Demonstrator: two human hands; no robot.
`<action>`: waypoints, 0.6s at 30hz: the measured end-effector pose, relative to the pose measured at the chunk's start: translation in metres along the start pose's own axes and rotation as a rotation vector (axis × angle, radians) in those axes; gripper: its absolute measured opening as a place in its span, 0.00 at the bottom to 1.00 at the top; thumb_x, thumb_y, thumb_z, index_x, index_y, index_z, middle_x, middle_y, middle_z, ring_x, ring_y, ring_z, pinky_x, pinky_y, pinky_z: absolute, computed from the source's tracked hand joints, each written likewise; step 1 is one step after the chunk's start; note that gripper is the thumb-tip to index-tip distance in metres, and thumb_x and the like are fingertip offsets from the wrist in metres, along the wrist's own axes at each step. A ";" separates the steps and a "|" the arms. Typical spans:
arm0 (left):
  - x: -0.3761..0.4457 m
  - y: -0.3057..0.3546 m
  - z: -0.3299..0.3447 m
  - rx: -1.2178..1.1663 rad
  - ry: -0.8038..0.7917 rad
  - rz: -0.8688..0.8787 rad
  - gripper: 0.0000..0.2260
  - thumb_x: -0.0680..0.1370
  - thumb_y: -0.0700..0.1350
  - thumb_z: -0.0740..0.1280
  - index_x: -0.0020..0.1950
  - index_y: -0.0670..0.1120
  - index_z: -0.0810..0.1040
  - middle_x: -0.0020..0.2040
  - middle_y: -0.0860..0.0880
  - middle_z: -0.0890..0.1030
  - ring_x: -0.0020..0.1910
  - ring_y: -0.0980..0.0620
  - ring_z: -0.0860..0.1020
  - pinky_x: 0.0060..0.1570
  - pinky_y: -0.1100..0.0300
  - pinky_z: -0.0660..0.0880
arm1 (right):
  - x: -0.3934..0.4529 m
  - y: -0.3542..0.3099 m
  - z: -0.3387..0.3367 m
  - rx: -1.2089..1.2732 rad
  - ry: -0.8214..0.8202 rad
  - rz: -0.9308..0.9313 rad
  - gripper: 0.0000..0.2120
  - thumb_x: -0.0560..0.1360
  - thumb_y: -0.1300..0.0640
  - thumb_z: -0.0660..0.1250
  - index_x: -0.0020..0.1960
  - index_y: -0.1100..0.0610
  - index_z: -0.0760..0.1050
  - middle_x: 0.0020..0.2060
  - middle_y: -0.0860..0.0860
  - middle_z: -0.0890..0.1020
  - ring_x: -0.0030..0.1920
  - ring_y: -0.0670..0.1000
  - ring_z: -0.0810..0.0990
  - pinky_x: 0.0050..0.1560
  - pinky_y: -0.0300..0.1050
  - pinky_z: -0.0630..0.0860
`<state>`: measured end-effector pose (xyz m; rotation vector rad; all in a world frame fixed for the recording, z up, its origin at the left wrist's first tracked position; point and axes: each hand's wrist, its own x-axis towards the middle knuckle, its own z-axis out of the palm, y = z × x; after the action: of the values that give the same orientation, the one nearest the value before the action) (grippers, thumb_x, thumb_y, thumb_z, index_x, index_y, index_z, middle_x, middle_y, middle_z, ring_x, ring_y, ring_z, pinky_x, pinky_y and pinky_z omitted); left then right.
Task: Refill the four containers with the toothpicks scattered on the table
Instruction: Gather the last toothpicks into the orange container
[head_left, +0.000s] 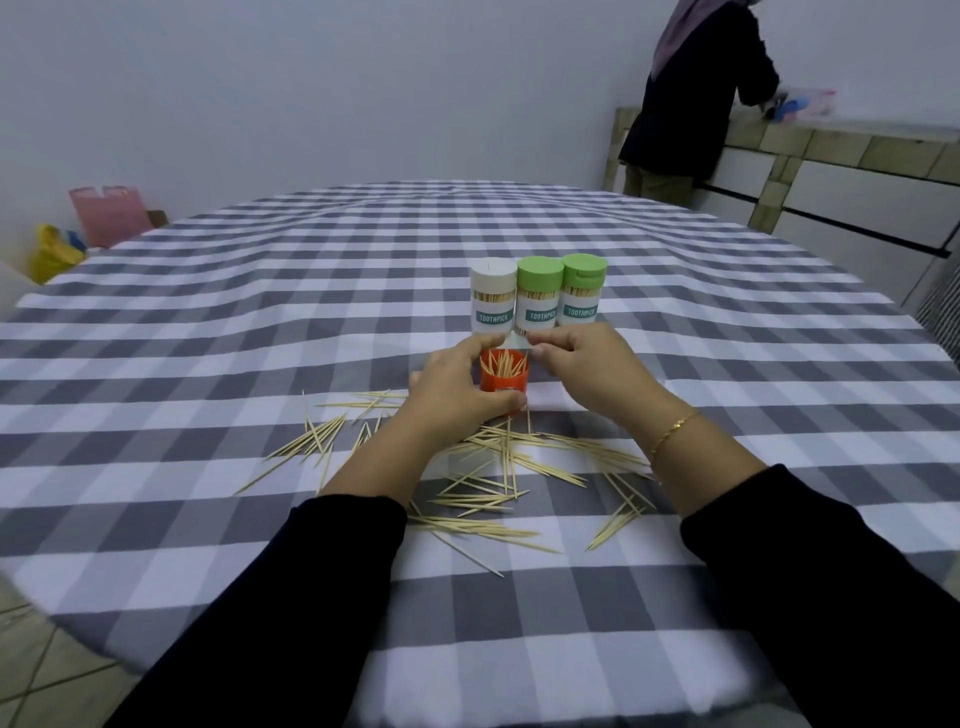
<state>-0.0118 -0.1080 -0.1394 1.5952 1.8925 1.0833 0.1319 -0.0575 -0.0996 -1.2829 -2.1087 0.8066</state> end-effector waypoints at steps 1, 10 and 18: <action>0.000 0.000 -0.001 0.016 -0.003 -0.002 0.34 0.70 0.52 0.76 0.73 0.57 0.65 0.66 0.53 0.73 0.64 0.52 0.70 0.67 0.44 0.67 | -0.003 0.001 -0.004 -0.012 0.005 0.013 0.15 0.79 0.58 0.62 0.65 0.56 0.76 0.62 0.51 0.78 0.62 0.51 0.75 0.64 0.47 0.70; 0.000 0.006 -0.012 0.068 0.059 -0.070 0.45 0.65 0.62 0.76 0.76 0.57 0.57 0.73 0.52 0.64 0.70 0.46 0.66 0.66 0.39 0.68 | -0.036 0.008 -0.038 -0.442 -0.319 0.089 0.10 0.77 0.57 0.65 0.57 0.55 0.81 0.53 0.49 0.82 0.49 0.48 0.77 0.49 0.39 0.72; -0.026 0.024 -0.028 0.223 0.032 0.028 0.12 0.74 0.61 0.68 0.46 0.53 0.77 0.40 0.55 0.76 0.41 0.56 0.74 0.38 0.60 0.71 | -0.055 0.018 -0.034 -0.711 -0.400 0.104 0.13 0.76 0.53 0.66 0.58 0.57 0.79 0.52 0.54 0.81 0.50 0.53 0.79 0.52 0.46 0.77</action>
<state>-0.0115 -0.1405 -0.1077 1.7373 2.0791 0.9411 0.1882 -0.0939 -0.0969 -1.6970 -2.8202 0.3657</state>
